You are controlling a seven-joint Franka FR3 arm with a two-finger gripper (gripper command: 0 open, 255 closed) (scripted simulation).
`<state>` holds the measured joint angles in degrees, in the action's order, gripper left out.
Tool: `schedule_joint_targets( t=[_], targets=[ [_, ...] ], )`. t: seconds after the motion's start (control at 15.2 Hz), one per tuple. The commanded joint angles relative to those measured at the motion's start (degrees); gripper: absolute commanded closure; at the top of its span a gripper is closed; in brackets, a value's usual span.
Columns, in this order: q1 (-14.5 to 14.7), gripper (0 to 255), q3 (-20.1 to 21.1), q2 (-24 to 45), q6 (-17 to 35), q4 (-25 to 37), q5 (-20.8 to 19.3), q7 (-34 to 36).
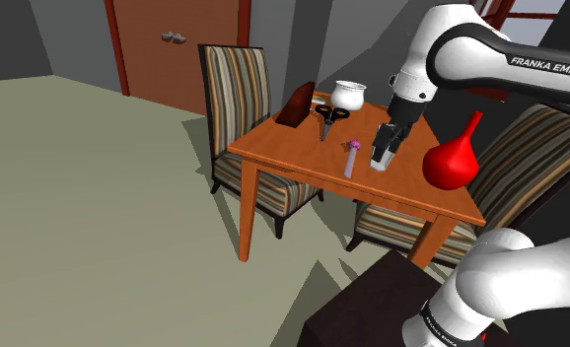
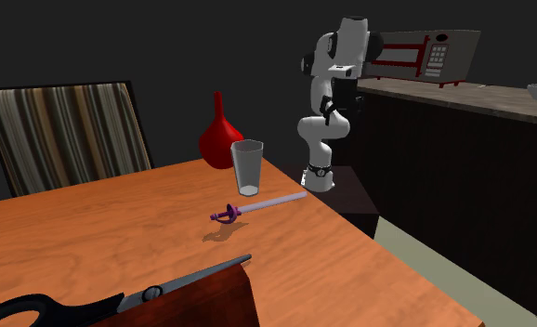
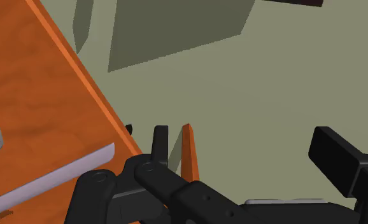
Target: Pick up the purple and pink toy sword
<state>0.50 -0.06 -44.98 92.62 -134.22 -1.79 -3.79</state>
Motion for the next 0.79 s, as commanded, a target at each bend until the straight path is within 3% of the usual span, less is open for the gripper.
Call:
schedule_joint_targets(
  t=[0.0, 0.73],
  targets=[
    [0.0, 0, 0.0, 0.0, 0.0, 0.0, 0.0, 0.0],
    [-7.89, 0, 1.8, 22.87, 12.04, 9.16, -3.1, 17.6]
  ],
)
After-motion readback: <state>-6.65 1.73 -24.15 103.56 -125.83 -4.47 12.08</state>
